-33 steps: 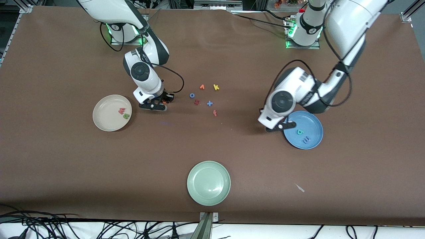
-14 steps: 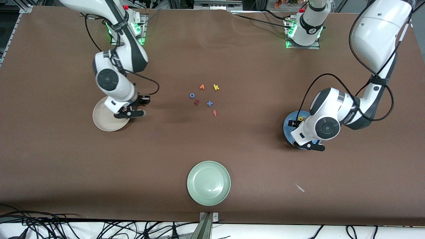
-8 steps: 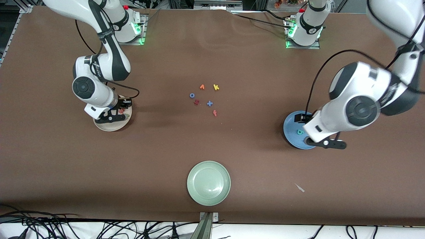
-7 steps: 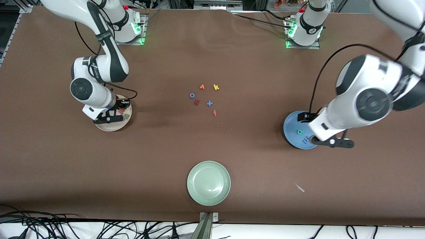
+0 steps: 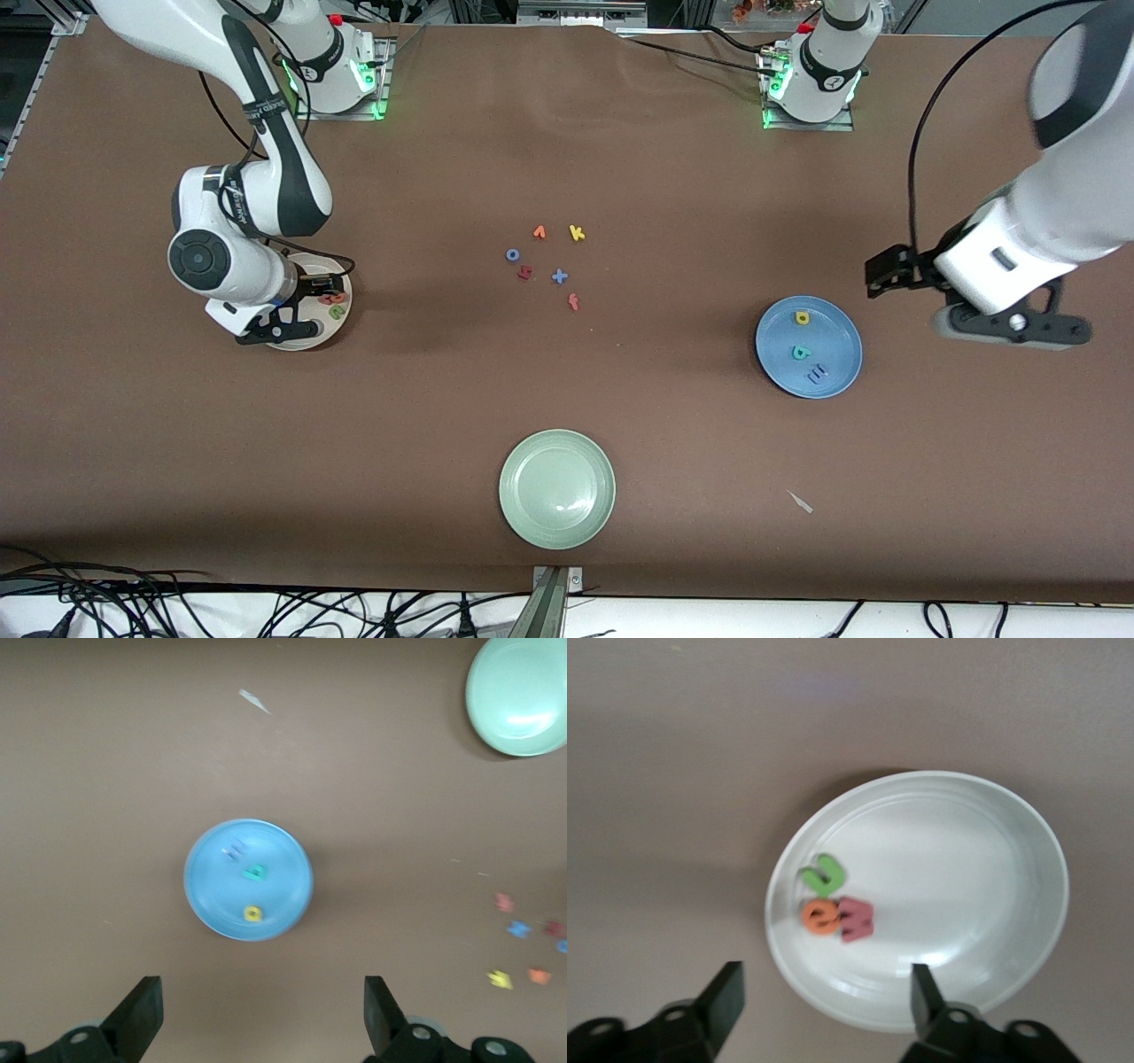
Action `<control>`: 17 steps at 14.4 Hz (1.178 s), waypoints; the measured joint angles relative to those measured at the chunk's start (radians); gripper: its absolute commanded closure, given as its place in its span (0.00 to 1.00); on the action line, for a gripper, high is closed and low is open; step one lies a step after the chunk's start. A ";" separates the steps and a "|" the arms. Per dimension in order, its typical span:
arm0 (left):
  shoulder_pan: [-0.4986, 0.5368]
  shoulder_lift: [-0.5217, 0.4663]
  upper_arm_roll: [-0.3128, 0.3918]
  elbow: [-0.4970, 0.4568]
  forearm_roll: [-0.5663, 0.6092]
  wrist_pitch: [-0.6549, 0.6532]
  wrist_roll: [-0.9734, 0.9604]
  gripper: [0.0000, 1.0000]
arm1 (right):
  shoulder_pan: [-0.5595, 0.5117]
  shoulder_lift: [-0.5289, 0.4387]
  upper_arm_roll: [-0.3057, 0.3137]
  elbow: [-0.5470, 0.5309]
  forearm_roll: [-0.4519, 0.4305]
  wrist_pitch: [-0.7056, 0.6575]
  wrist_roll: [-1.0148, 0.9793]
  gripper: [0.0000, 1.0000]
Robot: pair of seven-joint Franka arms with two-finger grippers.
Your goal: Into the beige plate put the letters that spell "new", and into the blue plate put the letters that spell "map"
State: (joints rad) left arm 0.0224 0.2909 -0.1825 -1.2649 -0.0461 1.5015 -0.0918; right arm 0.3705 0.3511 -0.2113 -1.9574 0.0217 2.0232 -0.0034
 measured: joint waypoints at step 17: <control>-0.061 -0.292 0.117 -0.413 0.068 0.147 0.028 0.00 | -0.201 -0.124 0.141 0.478 -0.002 -0.622 -0.009 0.00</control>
State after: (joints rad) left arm -0.0390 -0.0012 -0.0658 -1.6784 0.0219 1.6481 -0.0637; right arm 0.1693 0.2270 -0.0707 -1.4798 0.0194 1.4013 -0.0126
